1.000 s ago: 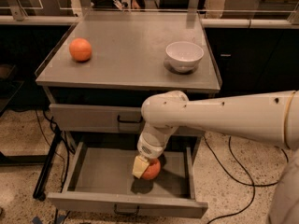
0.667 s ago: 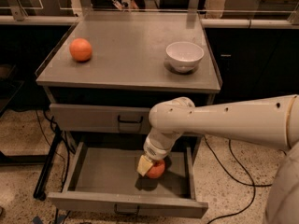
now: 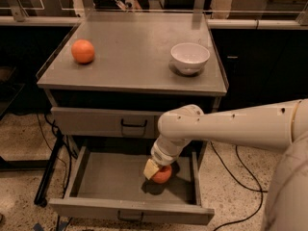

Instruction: Place apple into middle drawer

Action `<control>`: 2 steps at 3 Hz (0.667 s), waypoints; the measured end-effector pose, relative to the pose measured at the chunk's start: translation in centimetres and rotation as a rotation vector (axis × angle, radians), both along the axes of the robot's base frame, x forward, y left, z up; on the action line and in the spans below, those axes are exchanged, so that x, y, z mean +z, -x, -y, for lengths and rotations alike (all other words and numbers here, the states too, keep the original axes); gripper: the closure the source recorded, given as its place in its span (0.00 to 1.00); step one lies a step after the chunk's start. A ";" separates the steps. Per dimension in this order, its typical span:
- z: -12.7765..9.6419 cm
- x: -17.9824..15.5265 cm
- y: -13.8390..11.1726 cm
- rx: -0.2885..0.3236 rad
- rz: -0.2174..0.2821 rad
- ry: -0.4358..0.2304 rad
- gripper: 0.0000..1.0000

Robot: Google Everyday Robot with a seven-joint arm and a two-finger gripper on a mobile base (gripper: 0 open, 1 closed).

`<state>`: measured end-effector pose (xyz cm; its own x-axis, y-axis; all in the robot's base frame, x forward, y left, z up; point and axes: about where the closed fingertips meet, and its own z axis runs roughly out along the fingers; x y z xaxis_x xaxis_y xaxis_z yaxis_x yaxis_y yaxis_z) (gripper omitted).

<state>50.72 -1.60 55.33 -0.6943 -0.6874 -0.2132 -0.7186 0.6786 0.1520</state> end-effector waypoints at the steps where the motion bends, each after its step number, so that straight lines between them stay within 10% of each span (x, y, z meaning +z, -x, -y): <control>1: -0.6 -1.9 0.1 -0.028 -0.028 -0.037 1.00; 2: -1.0 -4.9 -0.3 -0.098 -0.025 -0.057 1.00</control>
Offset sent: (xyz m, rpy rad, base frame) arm 0.0244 0.0181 -0.0836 0.1129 -0.0213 -0.2466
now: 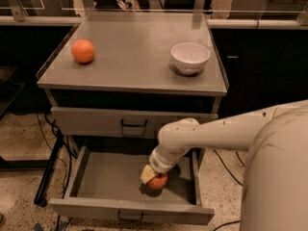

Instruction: Place apple into middle drawer

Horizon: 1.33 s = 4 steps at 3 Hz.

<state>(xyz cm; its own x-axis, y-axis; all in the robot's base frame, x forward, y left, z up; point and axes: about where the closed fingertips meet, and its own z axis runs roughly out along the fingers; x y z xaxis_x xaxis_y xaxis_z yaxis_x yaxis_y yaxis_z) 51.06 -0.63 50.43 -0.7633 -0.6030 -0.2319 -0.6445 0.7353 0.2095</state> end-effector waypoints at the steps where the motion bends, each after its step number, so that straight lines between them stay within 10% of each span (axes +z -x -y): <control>1: -0.4 -1.5 -1.3 -0.096 0.041 -0.033 1.00; 4: -1.7 -3.5 -1.4 -0.161 0.041 -0.074 1.00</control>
Offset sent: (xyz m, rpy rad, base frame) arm 0.0127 0.0035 -0.0146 0.0309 -0.0385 -0.0908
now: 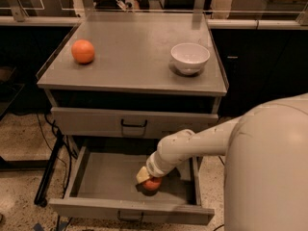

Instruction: Place apple into middle drawer

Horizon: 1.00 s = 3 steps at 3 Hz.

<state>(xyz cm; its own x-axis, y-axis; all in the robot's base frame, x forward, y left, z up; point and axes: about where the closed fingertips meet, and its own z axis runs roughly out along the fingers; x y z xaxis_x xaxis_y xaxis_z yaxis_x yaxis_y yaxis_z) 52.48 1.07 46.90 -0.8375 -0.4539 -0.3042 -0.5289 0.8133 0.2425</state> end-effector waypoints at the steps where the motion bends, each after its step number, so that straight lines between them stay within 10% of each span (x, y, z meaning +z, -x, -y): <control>1: -1.5 -3.0 0.8 -0.050 -0.025 -0.029 1.00; 3: -1.7 -3.5 0.7 -0.063 -0.023 -0.020 1.00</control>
Offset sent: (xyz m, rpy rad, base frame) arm -0.0140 0.0203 -0.0423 0.0358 0.0443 -0.0747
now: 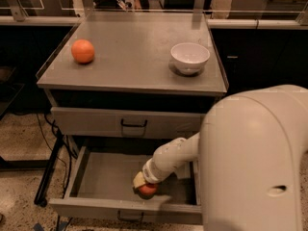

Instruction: Place apple into middle drawer

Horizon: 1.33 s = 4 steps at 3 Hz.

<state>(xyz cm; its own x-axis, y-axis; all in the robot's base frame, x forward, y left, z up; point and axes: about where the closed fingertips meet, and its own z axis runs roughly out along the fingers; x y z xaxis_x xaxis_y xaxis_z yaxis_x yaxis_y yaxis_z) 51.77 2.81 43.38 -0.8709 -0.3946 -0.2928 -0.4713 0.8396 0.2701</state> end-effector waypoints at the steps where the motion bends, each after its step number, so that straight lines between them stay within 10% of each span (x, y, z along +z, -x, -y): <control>1: 0.7 -1.5 -1.2 -0.079 0.019 0.035 1.00; 4: 2.2 -4.9 -3.1 -0.206 0.026 0.032 1.00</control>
Offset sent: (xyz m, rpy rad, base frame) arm 0.0342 -0.0273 -0.0527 -0.0801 -0.0502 -0.2557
